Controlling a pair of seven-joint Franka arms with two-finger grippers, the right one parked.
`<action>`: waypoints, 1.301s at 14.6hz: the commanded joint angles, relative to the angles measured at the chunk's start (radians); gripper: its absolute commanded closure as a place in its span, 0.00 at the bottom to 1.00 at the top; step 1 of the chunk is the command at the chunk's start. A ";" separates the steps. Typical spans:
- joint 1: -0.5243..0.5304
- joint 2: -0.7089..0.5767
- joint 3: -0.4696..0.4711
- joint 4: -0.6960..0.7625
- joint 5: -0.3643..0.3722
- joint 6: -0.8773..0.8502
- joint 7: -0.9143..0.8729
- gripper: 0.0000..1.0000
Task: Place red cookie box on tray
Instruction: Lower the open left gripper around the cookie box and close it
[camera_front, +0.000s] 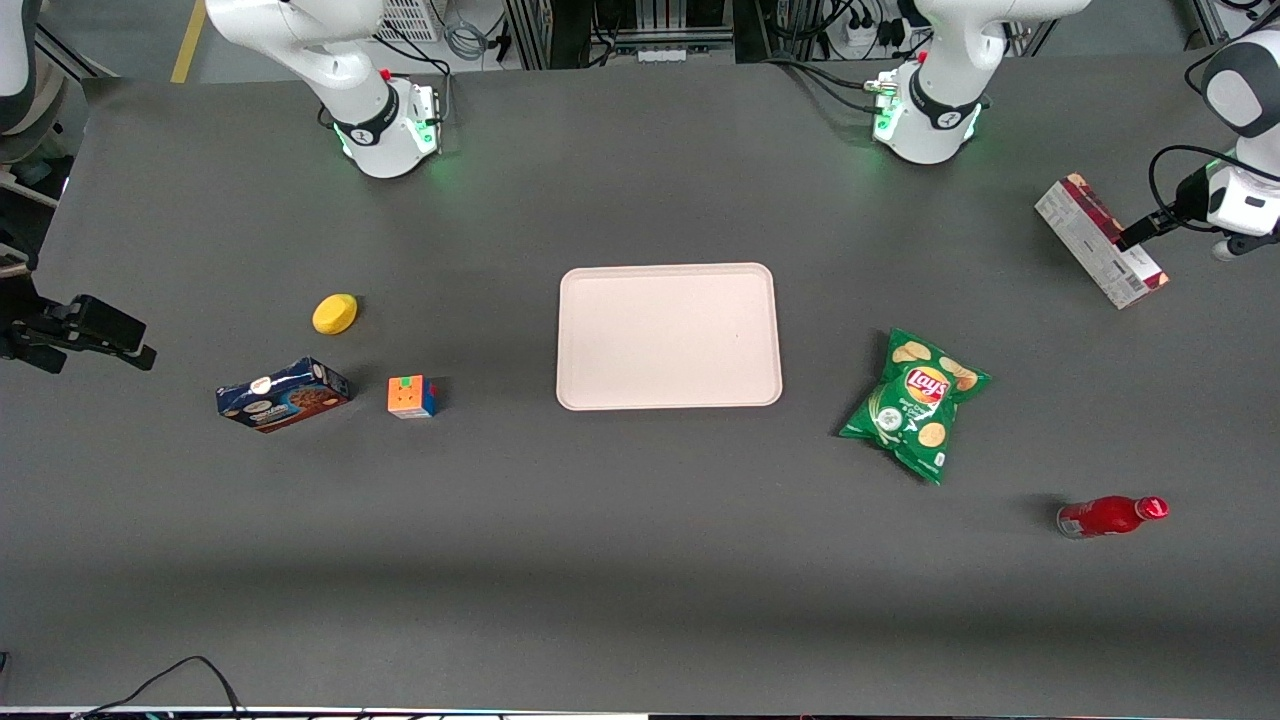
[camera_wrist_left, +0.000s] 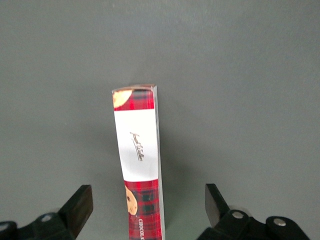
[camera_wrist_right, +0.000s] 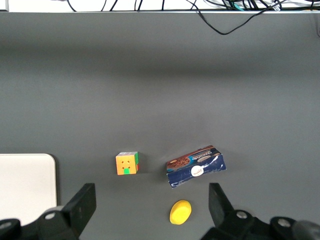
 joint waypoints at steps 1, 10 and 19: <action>0.023 -0.001 -0.001 -0.047 0.024 0.054 -0.027 0.00; 0.040 0.134 0.014 -0.075 0.018 0.181 -0.027 0.00; 0.038 0.164 0.020 -0.095 0.009 0.212 -0.032 0.03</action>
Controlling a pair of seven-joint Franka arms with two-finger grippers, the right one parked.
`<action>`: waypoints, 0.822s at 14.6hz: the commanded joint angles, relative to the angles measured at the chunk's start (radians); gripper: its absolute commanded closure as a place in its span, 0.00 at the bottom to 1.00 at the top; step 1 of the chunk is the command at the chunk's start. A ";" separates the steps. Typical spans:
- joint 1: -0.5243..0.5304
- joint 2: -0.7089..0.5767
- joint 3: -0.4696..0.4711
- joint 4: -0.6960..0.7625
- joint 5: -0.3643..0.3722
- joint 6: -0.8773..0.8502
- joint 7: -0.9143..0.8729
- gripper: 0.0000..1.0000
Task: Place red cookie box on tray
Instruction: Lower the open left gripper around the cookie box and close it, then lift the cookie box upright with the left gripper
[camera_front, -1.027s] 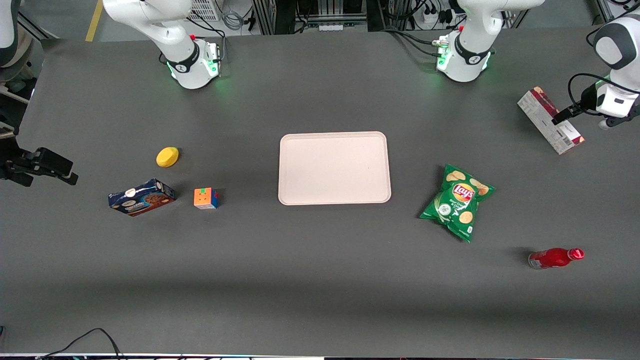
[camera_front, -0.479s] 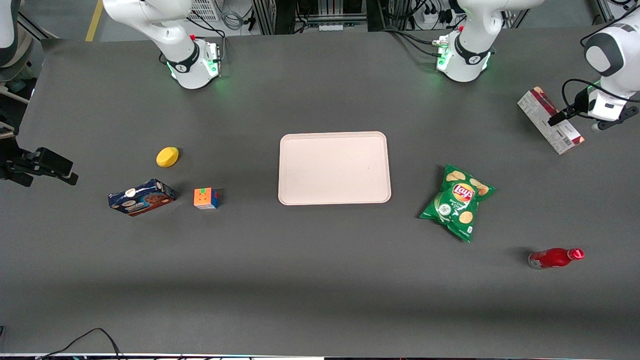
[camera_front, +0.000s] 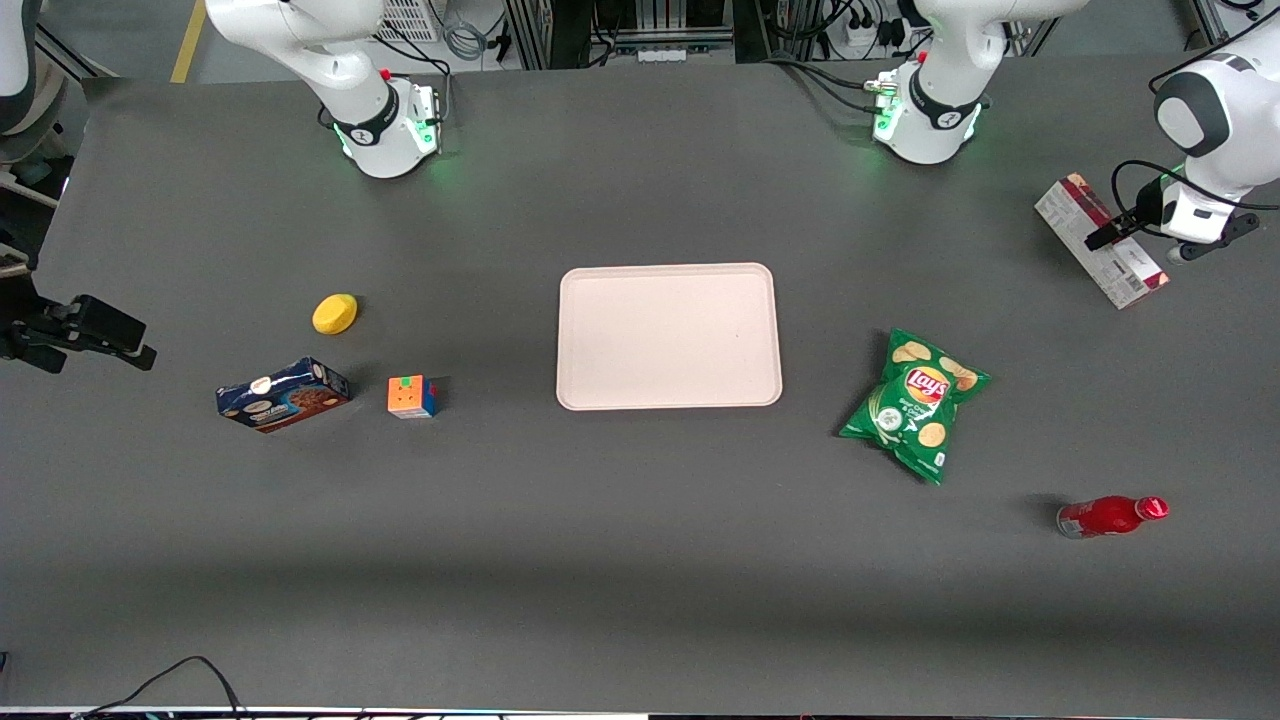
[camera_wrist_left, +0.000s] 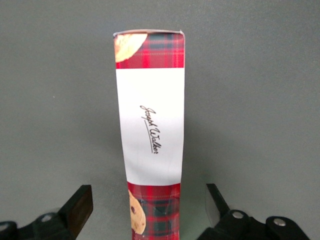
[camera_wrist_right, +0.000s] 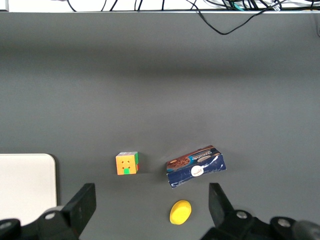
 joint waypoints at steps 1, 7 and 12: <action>0.003 0.014 0.002 -0.007 0.003 0.028 -0.019 0.06; -0.006 0.046 0.002 -0.007 -0.018 0.045 -0.019 0.41; -0.011 0.051 -0.001 -0.006 -0.020 0.045 -0.019 0.77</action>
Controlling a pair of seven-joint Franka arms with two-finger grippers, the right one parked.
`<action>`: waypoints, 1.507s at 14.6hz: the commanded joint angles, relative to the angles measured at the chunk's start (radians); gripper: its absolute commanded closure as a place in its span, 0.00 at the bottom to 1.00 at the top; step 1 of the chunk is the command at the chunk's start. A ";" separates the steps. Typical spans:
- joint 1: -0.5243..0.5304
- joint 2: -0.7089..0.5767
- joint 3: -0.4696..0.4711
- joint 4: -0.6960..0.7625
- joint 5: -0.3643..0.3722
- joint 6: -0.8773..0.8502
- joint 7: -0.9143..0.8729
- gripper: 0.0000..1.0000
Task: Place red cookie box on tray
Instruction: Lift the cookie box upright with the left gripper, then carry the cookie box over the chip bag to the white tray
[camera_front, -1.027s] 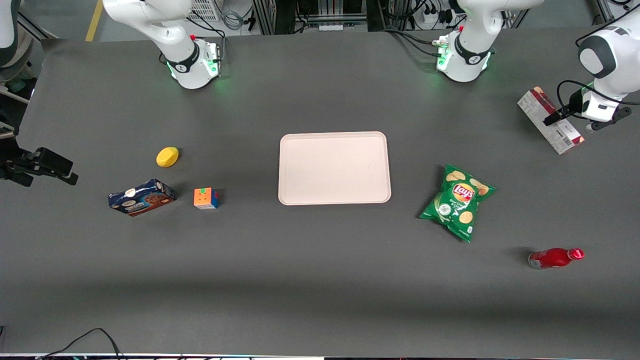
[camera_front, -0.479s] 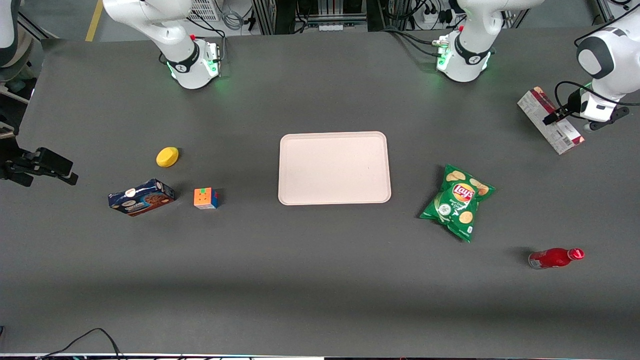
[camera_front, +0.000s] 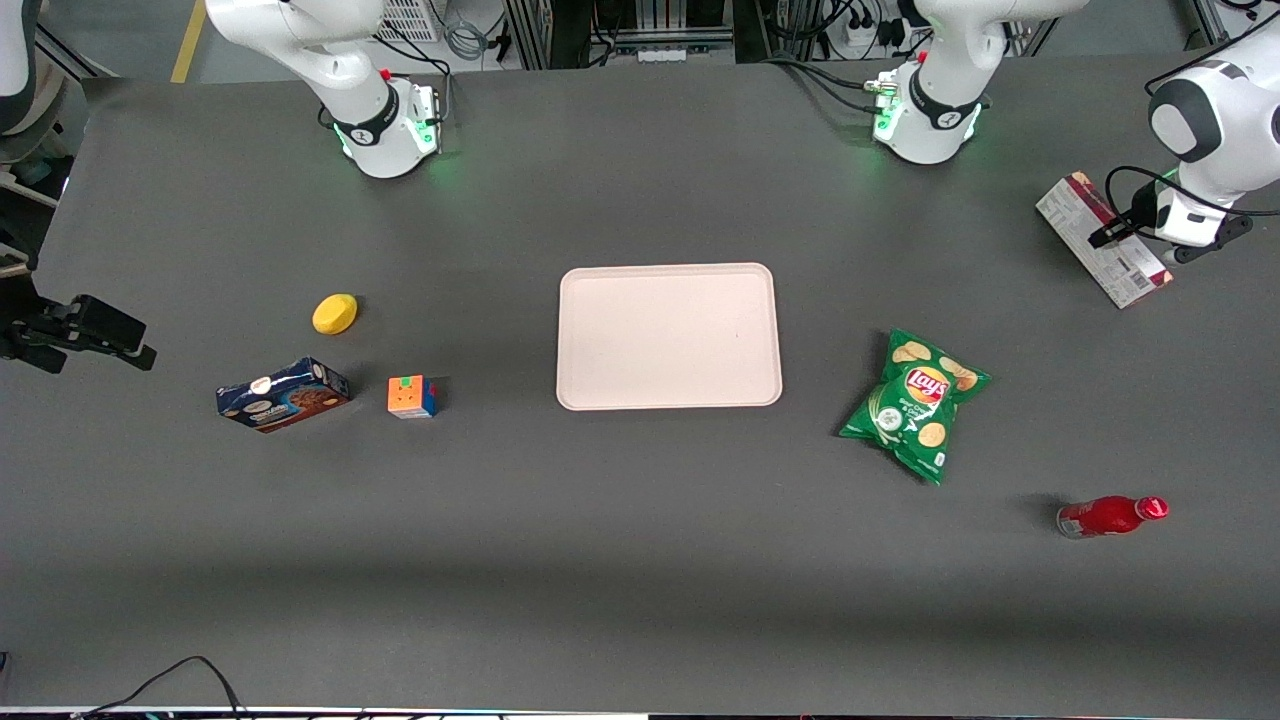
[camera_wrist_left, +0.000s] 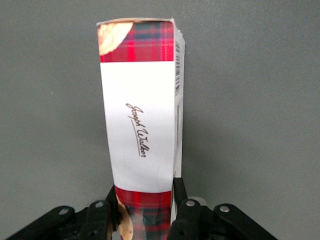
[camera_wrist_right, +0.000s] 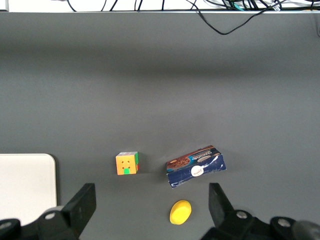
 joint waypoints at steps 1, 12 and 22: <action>-0.017 0.013 0.001 -0.005 -0.012 0.019 -0.012 0.87; -0.103 -0.048 -0.157 0.220 -0.028 -0.290 0.018 1.00; -0.192 0.042 -0.646 0.677 -0.296 -0.652 -0.106 1.00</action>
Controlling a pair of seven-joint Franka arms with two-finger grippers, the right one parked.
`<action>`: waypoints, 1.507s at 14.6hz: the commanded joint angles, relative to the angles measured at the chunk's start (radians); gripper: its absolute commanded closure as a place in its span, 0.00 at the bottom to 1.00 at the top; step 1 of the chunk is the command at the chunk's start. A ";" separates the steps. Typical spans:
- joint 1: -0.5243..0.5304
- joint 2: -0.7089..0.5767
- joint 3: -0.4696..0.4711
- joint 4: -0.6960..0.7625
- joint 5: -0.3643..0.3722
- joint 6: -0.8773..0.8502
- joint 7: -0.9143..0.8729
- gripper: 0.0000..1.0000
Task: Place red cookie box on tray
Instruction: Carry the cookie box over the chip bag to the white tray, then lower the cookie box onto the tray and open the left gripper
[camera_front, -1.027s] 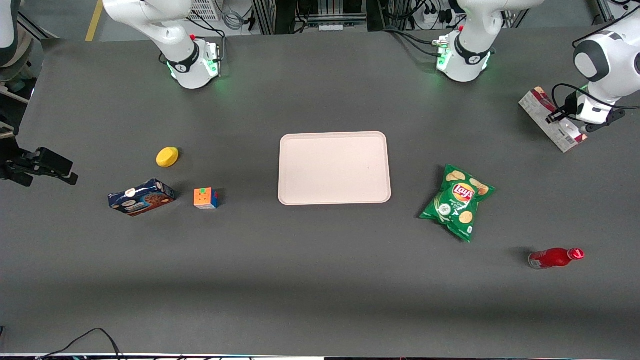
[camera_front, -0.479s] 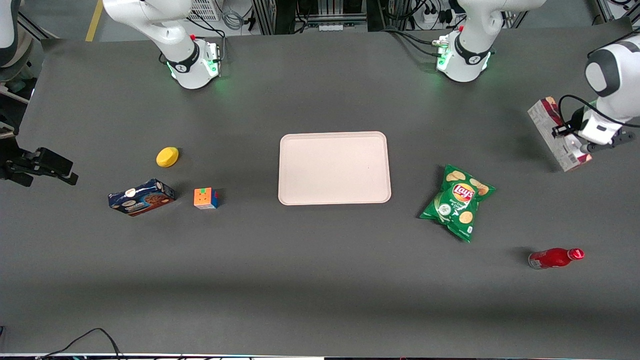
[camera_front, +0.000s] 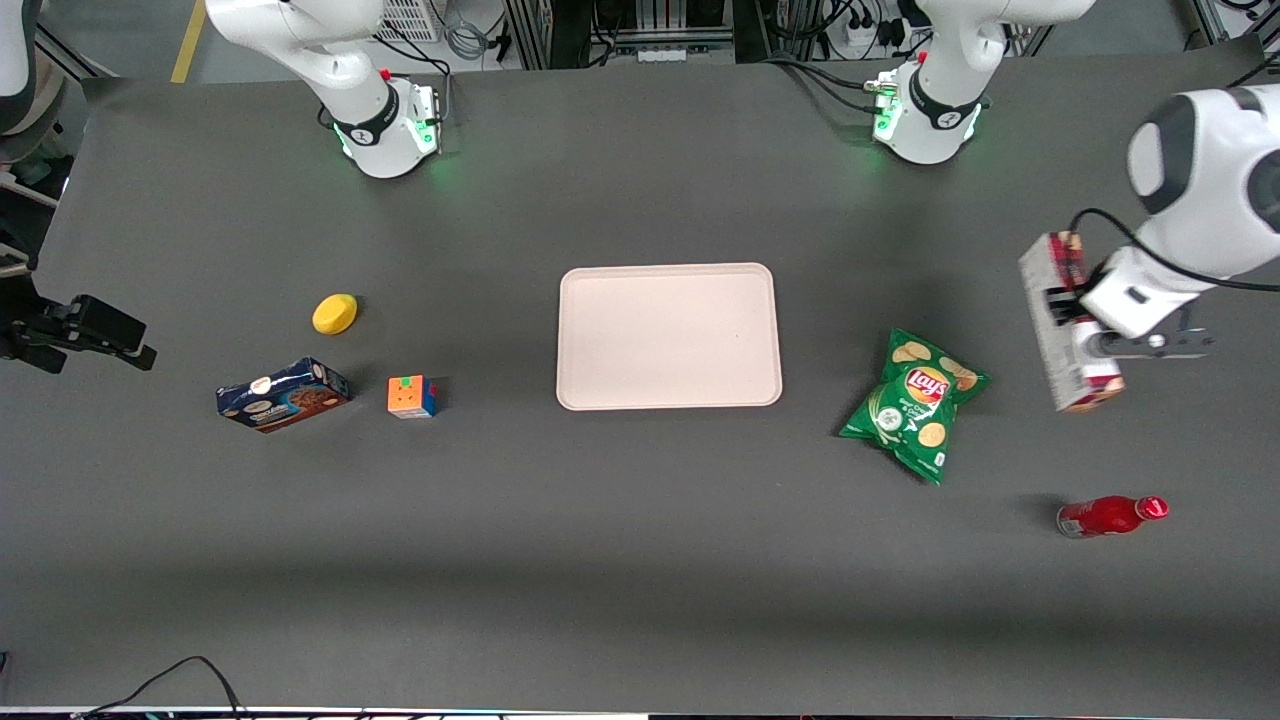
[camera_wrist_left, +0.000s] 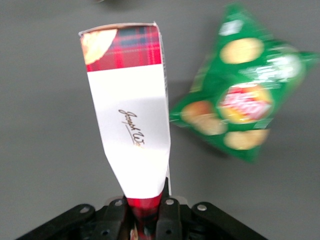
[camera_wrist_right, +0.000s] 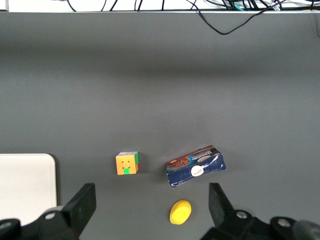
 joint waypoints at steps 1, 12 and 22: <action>-0.044 0.104 -0.129 0.178 -0.127 -0.122 -0.169 1.00; -0.181 0.325 -0.432 0.232 -0.150 0.114 -0.582 1.00; -0.261 0.386 -0.462 0.082 -0.078 0.361 -0.691 1.00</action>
